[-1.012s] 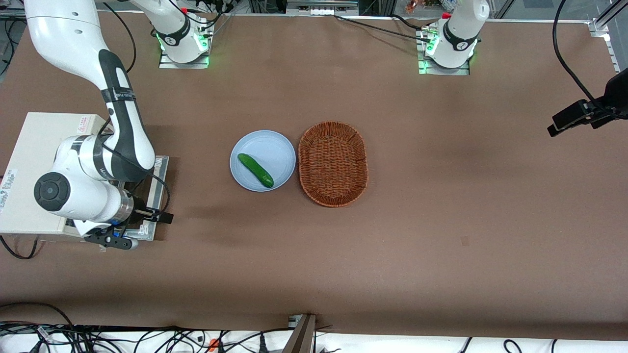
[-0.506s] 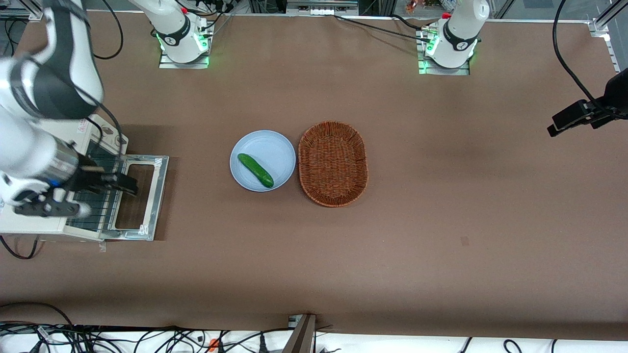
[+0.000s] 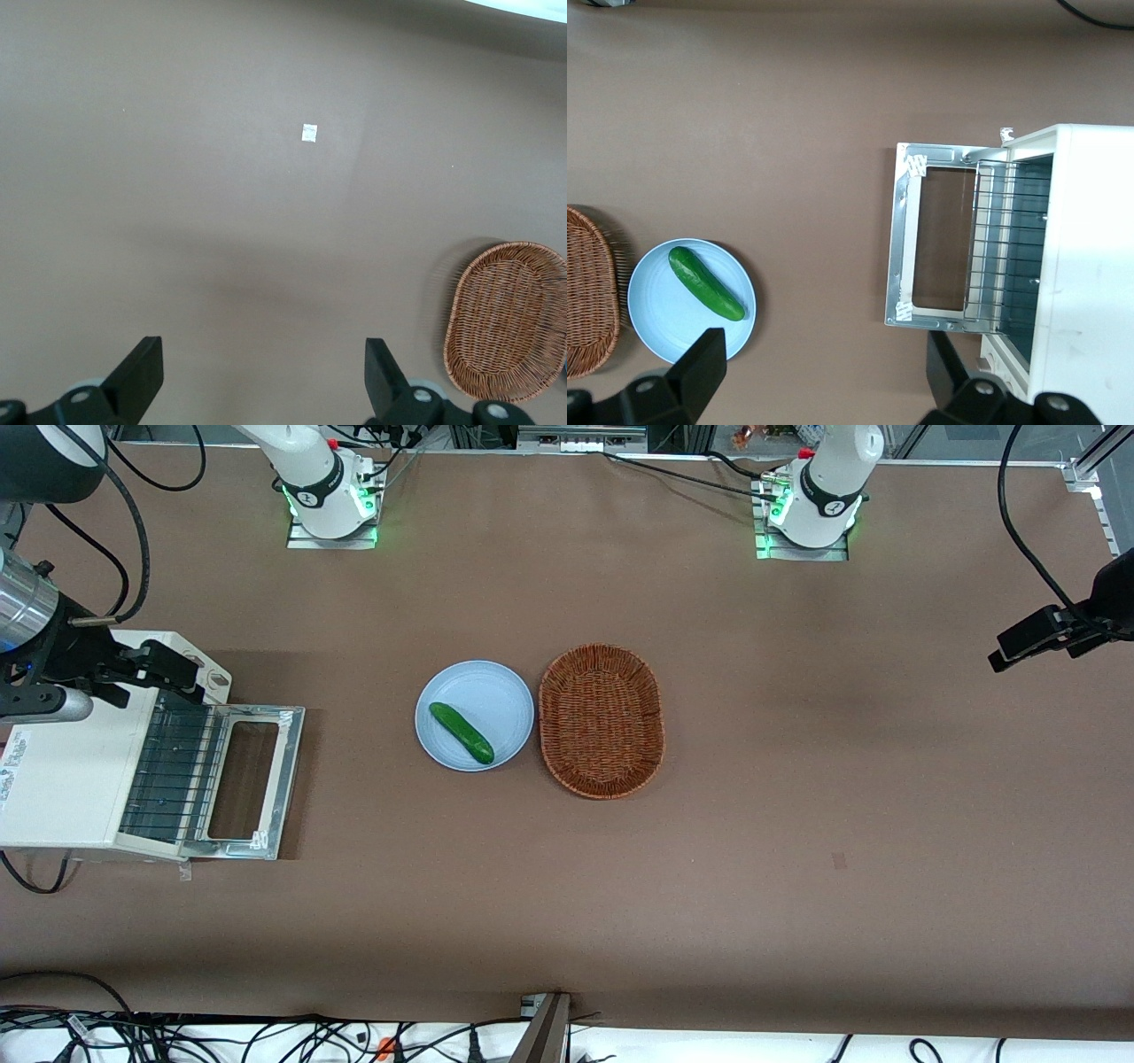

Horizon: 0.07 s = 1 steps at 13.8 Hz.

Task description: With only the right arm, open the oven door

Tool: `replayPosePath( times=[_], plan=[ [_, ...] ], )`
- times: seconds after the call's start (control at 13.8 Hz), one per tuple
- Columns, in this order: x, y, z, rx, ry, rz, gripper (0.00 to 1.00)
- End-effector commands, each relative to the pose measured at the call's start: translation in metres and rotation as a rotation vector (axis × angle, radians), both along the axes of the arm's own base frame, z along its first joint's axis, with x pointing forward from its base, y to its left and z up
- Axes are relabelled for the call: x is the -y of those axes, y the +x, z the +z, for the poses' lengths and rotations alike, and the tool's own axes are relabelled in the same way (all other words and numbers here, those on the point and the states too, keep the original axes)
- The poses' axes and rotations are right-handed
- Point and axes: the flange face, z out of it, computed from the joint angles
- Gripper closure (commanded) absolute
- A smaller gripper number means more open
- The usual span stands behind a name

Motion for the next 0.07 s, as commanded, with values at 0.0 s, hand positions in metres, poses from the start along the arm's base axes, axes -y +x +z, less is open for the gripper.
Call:
replayPosePath(
  times=[0.0],
  plan=[
    [0.0047,-0.0061,0.0006,0.003,-0.011,0.017,0.00]
  ],
)
